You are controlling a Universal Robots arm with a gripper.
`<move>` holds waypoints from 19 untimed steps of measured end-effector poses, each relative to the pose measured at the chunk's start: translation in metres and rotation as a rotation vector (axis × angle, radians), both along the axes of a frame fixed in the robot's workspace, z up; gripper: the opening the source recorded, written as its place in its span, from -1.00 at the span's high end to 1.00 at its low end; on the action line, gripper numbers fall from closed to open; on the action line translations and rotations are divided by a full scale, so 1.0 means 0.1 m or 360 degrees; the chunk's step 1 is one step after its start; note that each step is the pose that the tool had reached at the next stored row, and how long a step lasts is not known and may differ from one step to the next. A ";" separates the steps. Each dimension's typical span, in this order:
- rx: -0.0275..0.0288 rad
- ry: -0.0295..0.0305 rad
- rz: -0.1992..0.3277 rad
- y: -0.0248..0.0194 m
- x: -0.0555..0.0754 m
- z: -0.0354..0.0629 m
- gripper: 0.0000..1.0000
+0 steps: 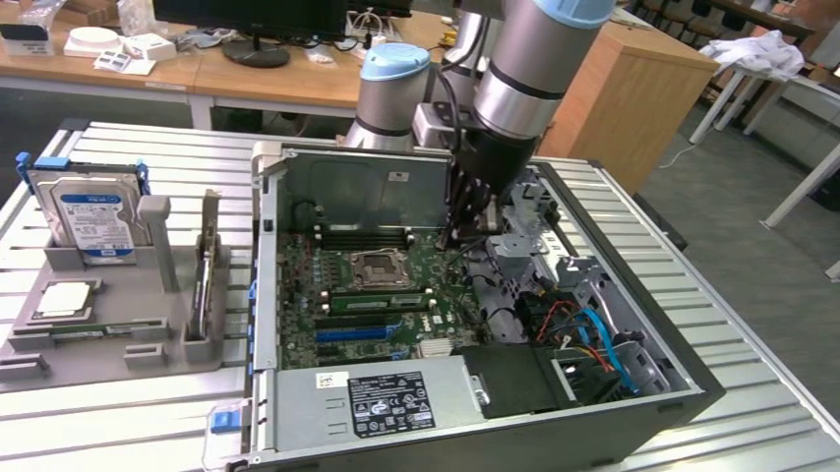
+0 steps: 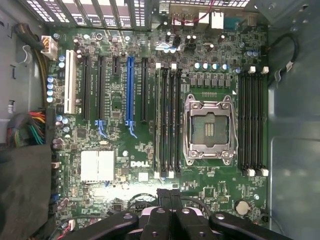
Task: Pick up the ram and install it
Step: 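Press down the ram until it locks into place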
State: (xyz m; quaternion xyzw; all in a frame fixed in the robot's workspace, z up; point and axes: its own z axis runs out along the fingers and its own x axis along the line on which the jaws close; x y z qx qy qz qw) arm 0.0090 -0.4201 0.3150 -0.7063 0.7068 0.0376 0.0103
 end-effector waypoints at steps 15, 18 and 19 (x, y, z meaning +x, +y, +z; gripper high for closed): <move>0.00000 0.00000 0.0000 0.000 0.00 -0.129 0.79; 0.00002 -0.00001 0.0000 0.000 0.00 -0.150 0.79; 0.00001 -0.00001 0.0000 0.000 0.00 -0.156 0.79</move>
